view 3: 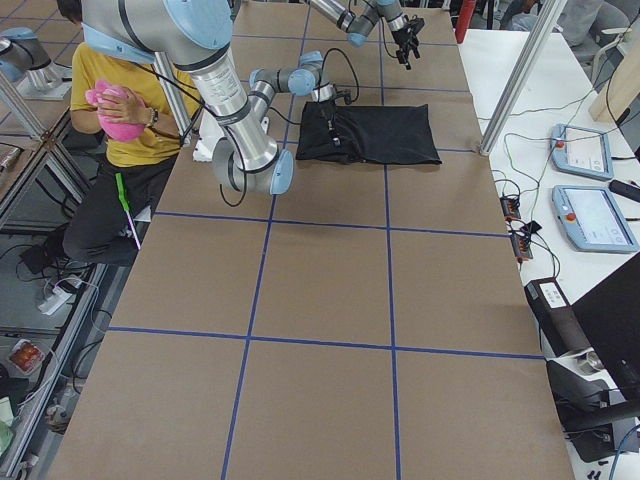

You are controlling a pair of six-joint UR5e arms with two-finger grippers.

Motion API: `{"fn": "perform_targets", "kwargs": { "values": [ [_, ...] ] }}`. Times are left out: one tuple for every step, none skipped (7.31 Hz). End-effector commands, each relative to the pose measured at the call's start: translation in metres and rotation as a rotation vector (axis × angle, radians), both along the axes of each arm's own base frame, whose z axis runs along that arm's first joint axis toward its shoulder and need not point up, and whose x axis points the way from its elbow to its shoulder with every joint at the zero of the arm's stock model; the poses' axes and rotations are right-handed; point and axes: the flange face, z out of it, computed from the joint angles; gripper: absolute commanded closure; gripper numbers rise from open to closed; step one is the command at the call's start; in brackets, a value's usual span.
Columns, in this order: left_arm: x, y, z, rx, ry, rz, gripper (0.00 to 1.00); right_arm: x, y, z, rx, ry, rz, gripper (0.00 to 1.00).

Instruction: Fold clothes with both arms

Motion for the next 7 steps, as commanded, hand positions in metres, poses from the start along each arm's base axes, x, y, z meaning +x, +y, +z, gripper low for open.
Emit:
{"fn": "perform_targets", "kwargs": {
  "values": [
    [0.000,0.000,-0.001,0.001,0.001,0.000,0.00,0.005,0.000,-0.003,0.001,-0.010,0.004,1.00],
    [0.000,0.000,-0.001,0.002,0.001,0.000,0.00,0.010,0.007,-0.004,-0.006,-0.007,0.004,1.00],
    [0.000,0.000,-0.001,0.002,0.001,0.000,0.00,0.026,0.014,-0.005,-0.011,0.004,0.004,1.00],
    [0.000,0.000,-0.001,0.001,0.001,0.000,0.00,0.043,0.035,0.006,-0.022,0.033,-0.015,1.00],
    [0.000,0.000,-0.001,0.002,0.001,0.000,0.00,0.048,0.051,0.030,-0.028,0.052,-0.027,1.00],
    [0.000,0.000,-0.002,0.003,0.002,0.000,0.00,0.047,0.054,0.036,-0.031,0.061,-0.031,0.90],
    [0.000,0.000,-0.003,0.005,0.003,0.000,0.00,0.046,0.054,0.037,-0.031,0.061,-0.030,0.39]
  ]
}}
